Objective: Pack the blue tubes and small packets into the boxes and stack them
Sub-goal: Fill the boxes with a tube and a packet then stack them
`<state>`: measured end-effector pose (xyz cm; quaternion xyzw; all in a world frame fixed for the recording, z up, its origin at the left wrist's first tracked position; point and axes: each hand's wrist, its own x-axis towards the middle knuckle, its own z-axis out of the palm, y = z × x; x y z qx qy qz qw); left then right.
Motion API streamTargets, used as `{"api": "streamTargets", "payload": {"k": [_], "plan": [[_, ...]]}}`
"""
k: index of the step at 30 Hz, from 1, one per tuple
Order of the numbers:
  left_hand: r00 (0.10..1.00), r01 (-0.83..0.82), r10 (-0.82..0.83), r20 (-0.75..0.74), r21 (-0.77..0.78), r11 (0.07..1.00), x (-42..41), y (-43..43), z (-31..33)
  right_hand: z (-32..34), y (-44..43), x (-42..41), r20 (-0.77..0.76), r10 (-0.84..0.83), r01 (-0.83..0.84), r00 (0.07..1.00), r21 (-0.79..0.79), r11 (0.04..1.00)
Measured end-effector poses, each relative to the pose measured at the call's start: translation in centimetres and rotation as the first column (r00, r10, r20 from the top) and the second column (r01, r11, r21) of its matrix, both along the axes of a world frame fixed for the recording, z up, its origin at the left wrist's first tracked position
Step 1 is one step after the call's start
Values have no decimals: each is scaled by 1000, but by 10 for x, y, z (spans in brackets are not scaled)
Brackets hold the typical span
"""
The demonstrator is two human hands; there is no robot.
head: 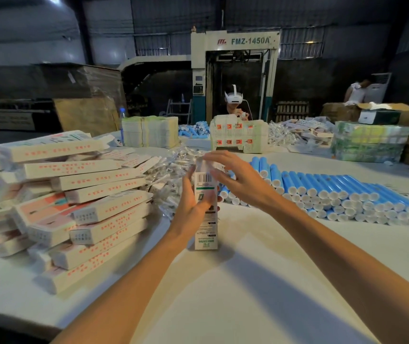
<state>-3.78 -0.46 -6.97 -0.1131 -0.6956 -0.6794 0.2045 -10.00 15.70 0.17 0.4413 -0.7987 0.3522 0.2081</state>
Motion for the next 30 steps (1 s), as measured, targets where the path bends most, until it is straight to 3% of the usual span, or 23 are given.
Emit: {"api": "streamTargets", "payload": {"k": [5, 7, 11, 13, 17, 21, 25, 30], "plan": [[983, -81, 51, -175, -167, 983, -3, -18, 9, -29, -2, -11, 30, -119, 123, 992, -179, 976], [985, -96, 62, -161, -210, 973, -5, -26, 11, -51, -6, -19, 58, -211, 214, 976, -40, 976], [988, -104, 82, -134, -168, 980, -5, -33, 12, -91, -18, -24, 129, -255, 211, 958, 283, 936], [988, -114, 96, -120, -148, 982, -6, -34, 12, -100, -23, -23, 112, -248, 198, 962, 335, 921], [987, -148, 134, -92, -163, 976, -6, -32, 13, -101, -24, -18, -91, -166, 189, 982, 430, 883], [991, -124, 113, -67, -187, 975, -4, -26, 15, -90, -13, -10, -141, -193, 238, 971, 490, 839], [998, -21, 12, -61, -140, 990, 0, -17, 15, -71, 24, 1, -48, -329, 322, 943, 378, 868], [991, 105, -112, -72, -101, 989, 4, 2, 11, -31, 74, 27, 280, -345, 371, 896, -46, 927]]}}
